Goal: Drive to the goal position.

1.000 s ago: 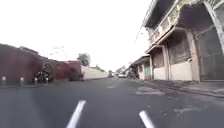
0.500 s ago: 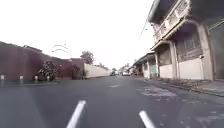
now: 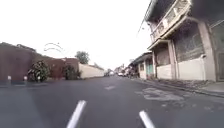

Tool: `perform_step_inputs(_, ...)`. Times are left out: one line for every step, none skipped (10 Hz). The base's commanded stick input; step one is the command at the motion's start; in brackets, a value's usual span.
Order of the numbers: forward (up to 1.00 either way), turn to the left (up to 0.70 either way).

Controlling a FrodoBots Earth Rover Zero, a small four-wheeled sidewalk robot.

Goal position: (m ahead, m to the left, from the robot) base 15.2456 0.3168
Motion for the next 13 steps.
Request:
perform_step_inputs(1.0,-0.4)
perform_step_inputs(1.0,-0.4)
perform_step_inputs(1.0,-0.4)
perform_step_inputs(1.0,-0.4)
perform_step_inputs(1.0,-0.4)
perform_step_inputs(1.0,-0.4)
perform_step_inputs(1.0,-0.4)
perform_step_inputs(1.0,-0.2)
perform_step_inputs(1.0,0.0)
perform_step_inputs(1.0,-0.01)
perform_step_inputs(1.0,-0.28)
perform_step_inputs(1.0,-0.4)
perform_step_inputs(1.0,-0.4)
